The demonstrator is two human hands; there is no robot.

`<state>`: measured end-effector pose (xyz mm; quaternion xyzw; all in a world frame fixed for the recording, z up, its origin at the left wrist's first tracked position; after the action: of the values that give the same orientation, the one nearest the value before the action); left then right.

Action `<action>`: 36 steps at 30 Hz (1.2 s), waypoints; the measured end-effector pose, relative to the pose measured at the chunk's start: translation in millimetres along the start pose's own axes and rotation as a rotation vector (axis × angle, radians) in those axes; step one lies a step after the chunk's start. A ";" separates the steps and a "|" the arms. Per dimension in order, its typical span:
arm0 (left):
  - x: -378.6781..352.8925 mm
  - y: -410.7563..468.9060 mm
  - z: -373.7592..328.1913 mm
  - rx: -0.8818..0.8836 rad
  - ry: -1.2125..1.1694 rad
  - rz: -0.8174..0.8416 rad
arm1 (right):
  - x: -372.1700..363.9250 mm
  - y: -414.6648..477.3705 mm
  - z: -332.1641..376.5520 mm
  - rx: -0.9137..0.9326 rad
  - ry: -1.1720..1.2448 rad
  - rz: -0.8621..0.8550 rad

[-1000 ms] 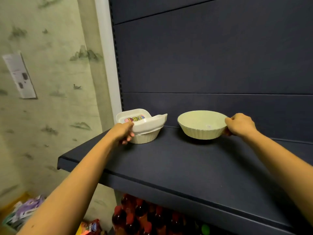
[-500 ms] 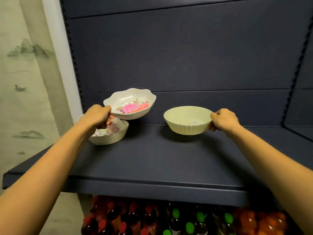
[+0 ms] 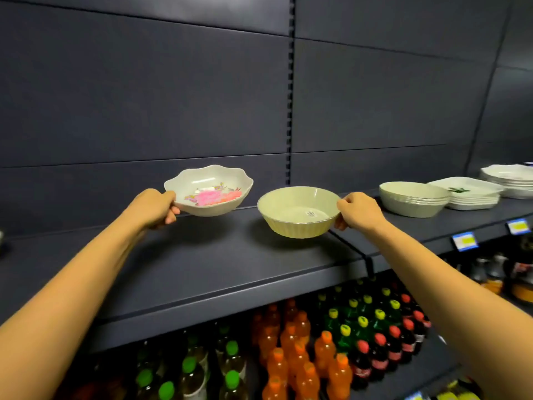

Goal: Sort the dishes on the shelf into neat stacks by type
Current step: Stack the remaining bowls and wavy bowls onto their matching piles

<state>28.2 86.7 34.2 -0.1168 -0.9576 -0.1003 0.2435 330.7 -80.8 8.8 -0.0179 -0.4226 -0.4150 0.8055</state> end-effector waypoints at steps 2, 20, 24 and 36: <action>-40.0 -6.7 -21.2 -0.028 -0.008 0.041 | 30.7 1.1 -35.4 -0.017 -0.028 -0.021; -263.6 -31.7 -151.0 -0.140 -0.043 0.195 | 194.2 57.3 -228.1 -0.161 -0.039 -0.197; -281.8 -13.4 -178.0 -0.164 -0.061 0.177 | 203.1 91.4 -238.8 -0.165 0.072 -0.218; -330.5 32.8 -234.4 -0.172 -0.059 0.107 | 174.2 197.1 -256.3 -0.203 0.123 -0.067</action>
<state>423.3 1.8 78.7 -0.1912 -0.9446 -0.1656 0.2091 688.1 -162.8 28.9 -0.0596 -0.3286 -0.4827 0.8096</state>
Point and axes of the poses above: each hand's wrist, its own y-axis towards the middle knuckle, its own x-axis out of the back of the hand, z = x × y, the point moved 3 cm from there along y, towards the middle knuckle, and after that the axes turned 3 degrees about -y, right-handed, at the moved point
